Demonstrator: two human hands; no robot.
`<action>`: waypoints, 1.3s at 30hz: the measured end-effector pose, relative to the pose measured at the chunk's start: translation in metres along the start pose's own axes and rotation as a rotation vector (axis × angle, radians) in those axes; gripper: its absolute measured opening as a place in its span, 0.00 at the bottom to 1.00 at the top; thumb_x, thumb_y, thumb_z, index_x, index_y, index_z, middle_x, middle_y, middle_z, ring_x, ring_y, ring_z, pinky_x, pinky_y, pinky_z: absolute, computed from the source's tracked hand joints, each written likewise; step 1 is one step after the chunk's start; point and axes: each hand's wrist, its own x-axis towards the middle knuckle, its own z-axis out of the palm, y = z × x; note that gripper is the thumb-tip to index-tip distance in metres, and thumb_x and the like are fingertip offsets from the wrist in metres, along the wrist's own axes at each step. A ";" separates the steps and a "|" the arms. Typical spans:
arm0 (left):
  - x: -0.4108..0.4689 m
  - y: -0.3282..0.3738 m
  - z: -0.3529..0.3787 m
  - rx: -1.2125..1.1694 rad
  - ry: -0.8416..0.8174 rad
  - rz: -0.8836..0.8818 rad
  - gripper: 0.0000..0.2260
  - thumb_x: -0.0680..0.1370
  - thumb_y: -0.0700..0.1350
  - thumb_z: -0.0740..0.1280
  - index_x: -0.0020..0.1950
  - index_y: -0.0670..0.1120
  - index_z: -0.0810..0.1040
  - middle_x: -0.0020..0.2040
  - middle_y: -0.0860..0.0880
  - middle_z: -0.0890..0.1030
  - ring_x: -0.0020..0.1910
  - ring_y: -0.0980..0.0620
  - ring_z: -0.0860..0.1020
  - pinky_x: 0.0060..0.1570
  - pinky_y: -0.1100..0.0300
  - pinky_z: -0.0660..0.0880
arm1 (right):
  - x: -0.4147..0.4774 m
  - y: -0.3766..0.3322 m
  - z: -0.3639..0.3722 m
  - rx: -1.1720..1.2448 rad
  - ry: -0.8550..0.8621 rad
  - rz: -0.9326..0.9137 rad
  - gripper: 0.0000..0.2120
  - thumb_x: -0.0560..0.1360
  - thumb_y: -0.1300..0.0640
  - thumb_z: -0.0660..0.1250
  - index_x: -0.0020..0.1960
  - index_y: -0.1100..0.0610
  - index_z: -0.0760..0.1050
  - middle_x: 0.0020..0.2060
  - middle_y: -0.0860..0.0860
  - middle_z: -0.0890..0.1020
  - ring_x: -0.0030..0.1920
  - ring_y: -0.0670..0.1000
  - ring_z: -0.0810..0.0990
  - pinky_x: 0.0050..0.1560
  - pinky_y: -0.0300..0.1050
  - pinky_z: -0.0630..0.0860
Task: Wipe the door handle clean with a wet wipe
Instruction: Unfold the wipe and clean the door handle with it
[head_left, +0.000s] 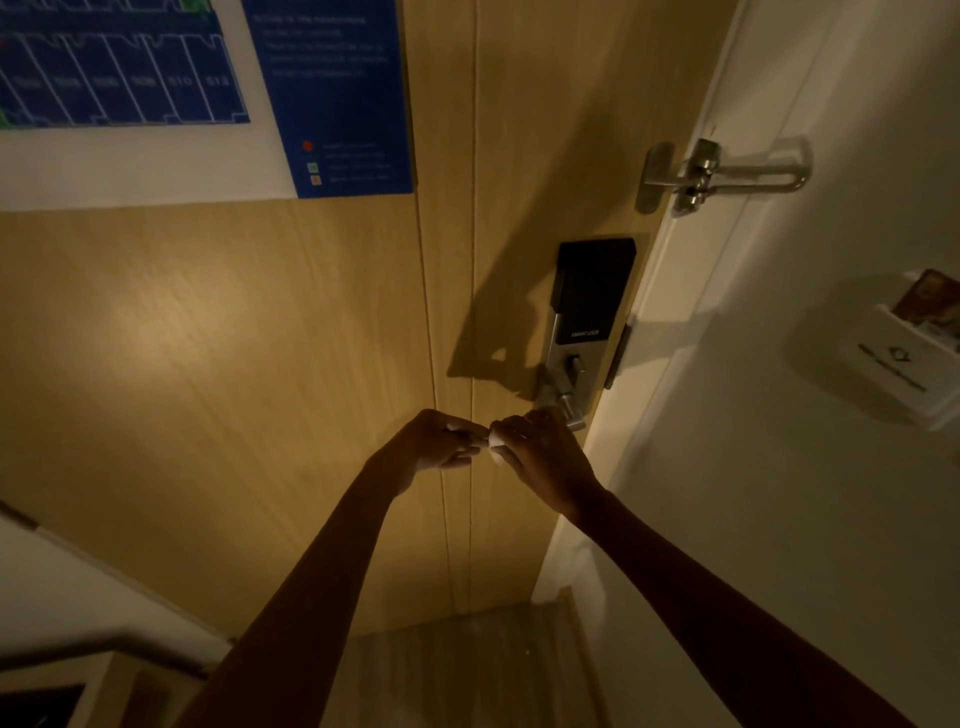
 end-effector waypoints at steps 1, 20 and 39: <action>0.000 0.000 0.000 -0.004 0.002 -0.004 0.09 0.79 0.37 0.64 0.53 0.45 0.83 0.53 0.47 0.84 0.51 0.54 0.83 0.45 0.66 0.80 | -0.002 0.000 0.002 -0.002 0.027 0.000 0.08 0.77 0.51 0.66 0.52 0.54 0.76 0.44 0.48 0.83 0.45 0.48 0.80 0.55 0.43 0.72; 0.001 -0.002 0.003 -0.186 0.026 -0.011 0.10 0.76 0.37 0.69 0.56 0.39 0.82 0.53 0.40 0.84 0.54 0.47 0.82 0.45 0.65 0.81 | -0.019 0.024 -0.012 -0.071 0.103 0.071 0.15 0.68 0.56 0.76 0.53 0.56 0.80 0.48 0.52 0.85 0.53 0.54 0.81 0.56 0.52 0.75; 0.010 -0.001 0.010 -0.168 0.069 -0.034 0.09 0.75 0.37 0.70 0.53 0.37 0.83 0.45 0.41 0.84 0.39 0.54 0.83 0.34 0.70 0.79 | -0.030 0.043 -0.038 1.196 -0.016 1.247 0.11 0.79 0.51 0.61 0.55 0.55 0.78 0.42 0.46 0.79 0.40 0.43 0.78 0.38 0.36 0.76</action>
